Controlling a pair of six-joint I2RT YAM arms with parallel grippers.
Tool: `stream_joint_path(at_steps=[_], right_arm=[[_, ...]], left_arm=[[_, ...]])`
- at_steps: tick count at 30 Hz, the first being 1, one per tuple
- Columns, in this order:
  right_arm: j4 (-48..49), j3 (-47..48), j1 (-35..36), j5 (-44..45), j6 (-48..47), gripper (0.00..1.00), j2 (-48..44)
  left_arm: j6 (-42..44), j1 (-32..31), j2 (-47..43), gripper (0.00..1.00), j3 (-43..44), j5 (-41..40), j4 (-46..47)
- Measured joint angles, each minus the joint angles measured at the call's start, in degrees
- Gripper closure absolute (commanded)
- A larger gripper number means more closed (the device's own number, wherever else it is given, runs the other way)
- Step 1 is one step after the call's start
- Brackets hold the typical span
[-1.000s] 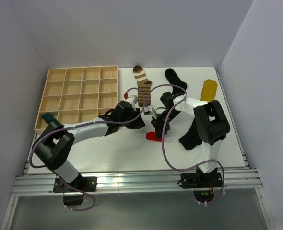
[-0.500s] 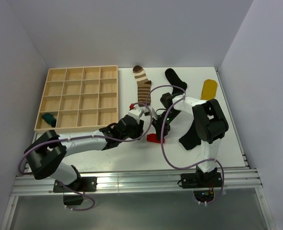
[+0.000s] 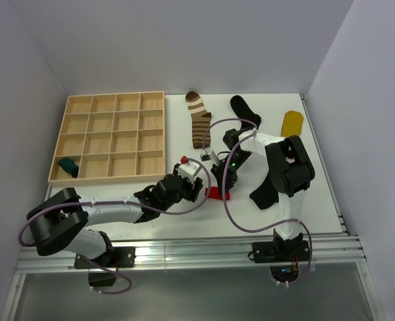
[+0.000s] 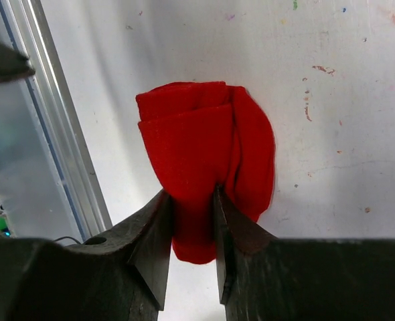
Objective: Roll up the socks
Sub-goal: Roll the sock at the center of the board.
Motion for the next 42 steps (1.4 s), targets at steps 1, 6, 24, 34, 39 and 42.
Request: stream_joint_path(at_steps=[1,6,24,34,39,42], right_arm=[[-0.2,0.1,0.0,0.0,0.1,0.66,0.1],[-0.8,0.3,0.0,-0.1,0.5,0.66,0.5],[-3.7,2.5,-0.1,-0.3,2.0,0.66,2.9],[-5.6,3.3,-0.1,-0.4,2.4,0.67,4.1],[-7.6,4.2,-0.1,-0.6,2.4,0.67,5.5],[-9.2,5.5,-0.1,-0.8,2.4,0.68,6.8]], left_arm=[[1.3,-0.7,-0.2,0.36,-1.2,0.0,1.8],[7.4,-3.7,0.1,0.36,-3.3,1.4,8.4],[28.5,-11.2,13.2,0.24,3.0,2.4,11.9],[33.3,-11.2,17.8,0.24,4.5,5.2,11.6],[34.7,-11.2,19.1,0.25,5.5,5.9,11.2],[35.4,-11.2,20.0,0.26,6.3,6.0,10.7]])
